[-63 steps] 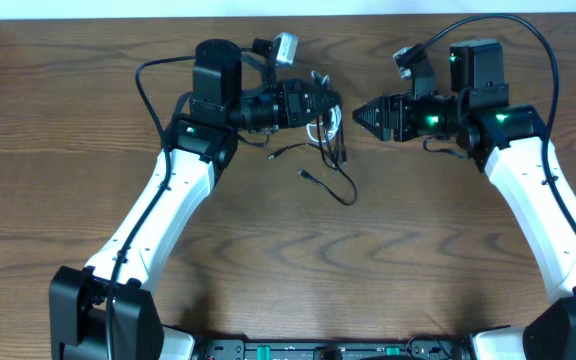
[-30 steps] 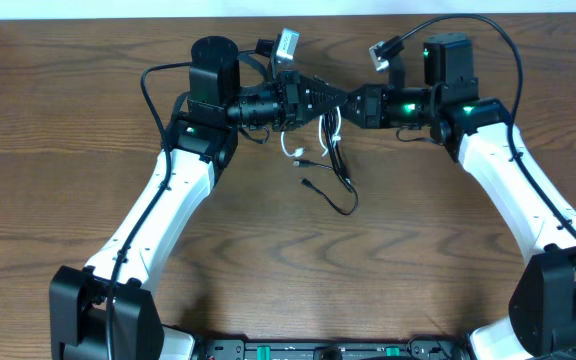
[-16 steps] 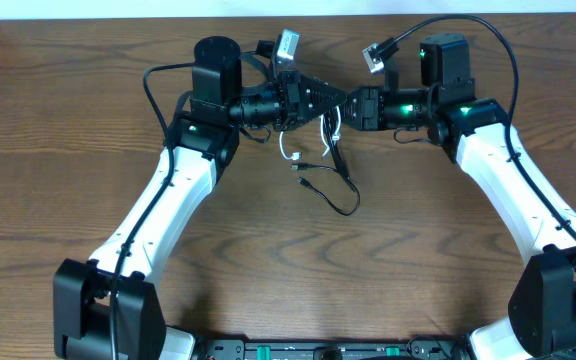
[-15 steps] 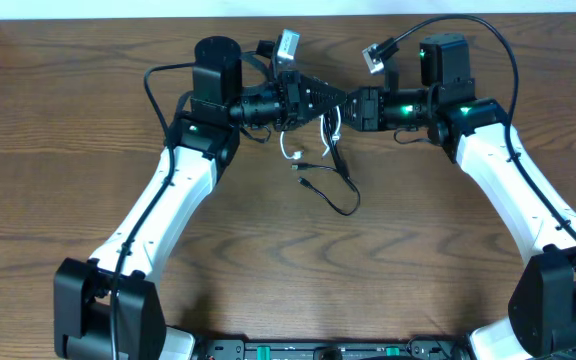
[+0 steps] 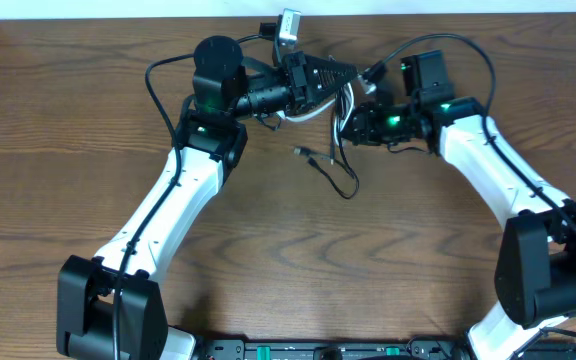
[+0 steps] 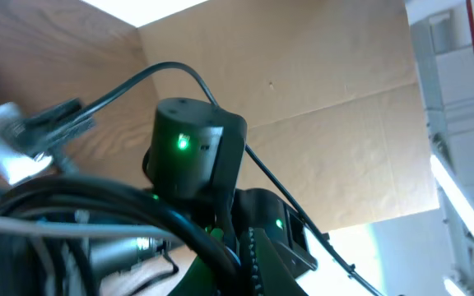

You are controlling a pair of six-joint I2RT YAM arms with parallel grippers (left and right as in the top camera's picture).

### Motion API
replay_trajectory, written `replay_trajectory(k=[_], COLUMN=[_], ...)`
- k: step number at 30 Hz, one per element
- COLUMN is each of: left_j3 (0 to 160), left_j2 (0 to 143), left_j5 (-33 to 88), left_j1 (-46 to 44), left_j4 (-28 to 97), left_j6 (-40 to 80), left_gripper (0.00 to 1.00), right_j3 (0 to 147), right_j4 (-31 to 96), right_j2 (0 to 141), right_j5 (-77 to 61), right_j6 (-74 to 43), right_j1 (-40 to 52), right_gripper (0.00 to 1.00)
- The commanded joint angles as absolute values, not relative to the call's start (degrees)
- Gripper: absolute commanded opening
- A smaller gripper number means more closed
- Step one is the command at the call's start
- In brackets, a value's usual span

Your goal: Untangle cables

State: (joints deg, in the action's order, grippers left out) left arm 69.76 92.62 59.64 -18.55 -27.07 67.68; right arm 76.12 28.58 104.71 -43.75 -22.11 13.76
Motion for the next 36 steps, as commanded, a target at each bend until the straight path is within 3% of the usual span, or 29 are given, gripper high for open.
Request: replay_trajectory(k=[1, 12, 19, 29, 36], left_j3=[70.41, 70.3, 68.23, 68.18, 68.18], left_j2=[92.47, 92.51, 93.69, 98.85, 100.27], left_j5=[61.06, 86.04, 84.36, 81.78, 78.15], left_j1=[-17.26, -10.74, -10.22, -10.41, -10.24], left_j4=[-28.03, -22.22, -19.46, -16.29, -16.29], left_j6=[71.55, 51.96, 47.16, 47.18, 45.78], left_gripper=[0.07, 0.07, 0.08, 0.07, 0.08], right_j3=[76.34, 76.34, 76.34, 76.34, 76.69], right_j4=[30.68, 35.22, 37.19, 44.82, 42.98], right_j2=[104.64, 103.88, 99.2, 89.58, 79.57], right_j5=[-35.99, -33.65, -33.04, -17.45, -18.2], right_j6=[-21.82, -19.84, -18.09, -16.71, -17.1], right_j1=[9.98, -4.01, -7.38, -7.49, -7.57], right_gripper=[0.01, 0.01, 0.01, 0.01, 0.01])
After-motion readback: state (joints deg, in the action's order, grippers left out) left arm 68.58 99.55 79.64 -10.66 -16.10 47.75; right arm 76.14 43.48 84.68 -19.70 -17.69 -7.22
